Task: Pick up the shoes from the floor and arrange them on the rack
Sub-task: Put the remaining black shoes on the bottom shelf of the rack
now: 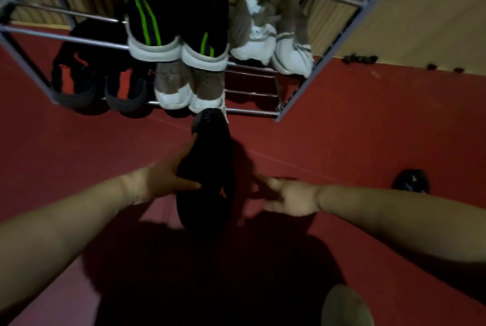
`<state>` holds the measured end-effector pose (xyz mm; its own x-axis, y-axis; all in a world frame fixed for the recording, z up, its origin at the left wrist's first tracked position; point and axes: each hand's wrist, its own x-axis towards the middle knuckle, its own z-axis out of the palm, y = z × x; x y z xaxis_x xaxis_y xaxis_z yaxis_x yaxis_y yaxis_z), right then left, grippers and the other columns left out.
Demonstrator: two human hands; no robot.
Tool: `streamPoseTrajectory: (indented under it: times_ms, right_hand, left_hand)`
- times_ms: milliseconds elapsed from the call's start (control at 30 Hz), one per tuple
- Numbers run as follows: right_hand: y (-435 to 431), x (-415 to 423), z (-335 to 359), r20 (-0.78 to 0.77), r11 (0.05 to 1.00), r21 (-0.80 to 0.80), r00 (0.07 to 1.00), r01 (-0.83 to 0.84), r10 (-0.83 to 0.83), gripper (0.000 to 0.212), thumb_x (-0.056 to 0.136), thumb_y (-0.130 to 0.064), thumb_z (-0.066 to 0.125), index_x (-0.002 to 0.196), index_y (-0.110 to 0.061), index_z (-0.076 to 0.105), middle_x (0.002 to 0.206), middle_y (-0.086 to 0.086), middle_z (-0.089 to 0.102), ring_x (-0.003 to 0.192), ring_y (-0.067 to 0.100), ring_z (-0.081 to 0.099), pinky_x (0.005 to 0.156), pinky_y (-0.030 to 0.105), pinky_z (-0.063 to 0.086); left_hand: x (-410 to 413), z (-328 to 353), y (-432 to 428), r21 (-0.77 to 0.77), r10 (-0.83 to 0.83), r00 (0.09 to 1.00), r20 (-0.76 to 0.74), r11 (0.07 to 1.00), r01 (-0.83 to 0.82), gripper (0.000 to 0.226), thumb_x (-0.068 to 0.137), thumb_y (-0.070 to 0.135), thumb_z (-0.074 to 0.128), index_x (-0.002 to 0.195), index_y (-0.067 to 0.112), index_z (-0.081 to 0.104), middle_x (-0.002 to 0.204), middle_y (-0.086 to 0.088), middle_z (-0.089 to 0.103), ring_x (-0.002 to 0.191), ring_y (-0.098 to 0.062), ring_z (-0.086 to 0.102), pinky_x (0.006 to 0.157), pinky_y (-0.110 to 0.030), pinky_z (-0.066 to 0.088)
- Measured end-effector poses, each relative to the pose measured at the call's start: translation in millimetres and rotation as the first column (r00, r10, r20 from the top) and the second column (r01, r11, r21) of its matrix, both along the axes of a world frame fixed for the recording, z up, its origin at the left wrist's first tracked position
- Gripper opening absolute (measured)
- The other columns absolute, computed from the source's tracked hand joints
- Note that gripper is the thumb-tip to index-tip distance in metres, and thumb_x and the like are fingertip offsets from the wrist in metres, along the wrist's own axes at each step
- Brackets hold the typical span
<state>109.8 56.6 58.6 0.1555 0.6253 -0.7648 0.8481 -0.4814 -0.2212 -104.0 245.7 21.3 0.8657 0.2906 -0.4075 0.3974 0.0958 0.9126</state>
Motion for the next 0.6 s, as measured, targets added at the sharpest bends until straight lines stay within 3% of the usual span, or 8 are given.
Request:
streamPoseTrajectory:
  times_ms: [67, 133, 233, 333, 467, 600]
  right_hand:
    - [-39.0, 19.2, 11.1, 0.022, 0.996, -0.084, 1.000, 0.021, -0.019, 0.082, 0.094, -0.046, 0.048, 0.150, -0.031, -0.010, 0.156, 0.008, 0.022, 0.141, 0.020, 0.028, 0.112, 0.022, 0.023]
    - [-69.7, 40.5, 19.3, 0.084, 0.989, -0.110, 0.993, 0.097, -0.088, 0.084, 0.094, -0.047, 0.047, 0.146, -0.035, -0.018, 0.156, 0.014, 0.020, 0.141, 0.025, 0.028, 0.109, 0.023, 0.025]
    - [-96.8, 74.0, 16.0, 0.176, 0.970, -0.064, 0.959, 0.236, -0.222, 0.086, 0.094, -0.049, 0.047, 0.145, -0.037, -0.021, 0.156, 0.014, 0.019, 0.140, 0.028, 0.031, 0.110, 0.028, 0.028]
    - [-111.9, 98.7, 7.0, 0.164, 0.943, -0.005, 0.930, 0.333, -0.328, 0.086, 0.094, -0.047, 0.047, 0.147, -0.034, -0.019, 0.158, 0.014, 0.012, 0.144, 0.026, 0.021, 0.113, 0.030, 0.022]
    - [-138.7, 121.4, -6.7, 0.144, 0.895, 0.114, 0.884, 0.432, -0.445, 0.081, 0.095, -0.046, 0.046, 0.148, -0.034, -0.014, 0.158, 0.015, 0.001, 0.145, 0.033, 0.010, 0.115, 0.037, 0.017]
    - [-186.4, 156.8, -28.1, 0.305, 0.795, 0.189, 0.736, 0.576, -0.605, 0.088, 0.090, -0.056, 0.048, 0.148, -0.037, -0.014, 0.159, 0.006, -0.010, 0.145, 0.033, -0.012, 0.115, 0.050, 0.009]
  left_hand:
    - [18.5, 8.1, -7.8, -0.050, -0.023, 1.000, 0.021, 0.998, 0.024, 0.102, 0.068, 0.001, 0.075, 0.147, 0.032, 0.019, 0.140, 0.009, 0.046, 0.122, -0.003, 0.048, 0.090, -0.015, 0.048]
    - [38.8, 17.5, -14.3, -0.050, -0.056, 0.998, 0.029, 0.997, 0.058, 0.095, 0.068, -0.001, 0.073, 0.141, 0.041, 0.028, 0.122, 0.021, 0.059, 0.109, 0.004, 0.057, 0.079, -0.014, 0.052]
    - [73.6, 29.5, -28.7, -0.011, -0.126, 0.992, 0.013, 0.992, 0.126, 0.094, 0.064, -0.002, 0.074, 0.126, 0.055, 0.033, 0.111, 0.026, 0.063, 0.104, 0.004, 0.060, 0.074, -0.015, 0.053]
    - [110.5, 39.7, -48.0, 0.029, -0.196, 0.981, 0.015, 0.980, 0.195, 0.094, 0.071, -0.022, 0.064, 0.121, 0.052, 0.035, 0.099, 0.032, 0.066, 0.092, 0.009, 0.063, 0.067, -0.011, 0.051]
    - [159.5, 53.6, -72.5, 0.014, -0.264, 0.964, -0.020, 0.964, 0.264, 0.096, 0.071, -0.022, 0.064, 0.129, 0.050, 0.035, 0.108, 0.015, 0.070, 0.090, -0.001, 0.066, 0.069, -0.018, 0.055]
    - [216.8, 56.5, -105.6, 0.032, -0.229, 0.973, -0.022, 0.973, 0.229, 0.097, 0.077, -0.019, 0.058, 0.147, 0.036, 0.020, 0.130, 0.002, 0.056, 0.085, 0.007, 0.064, 0.069, -0.013, 0.052]
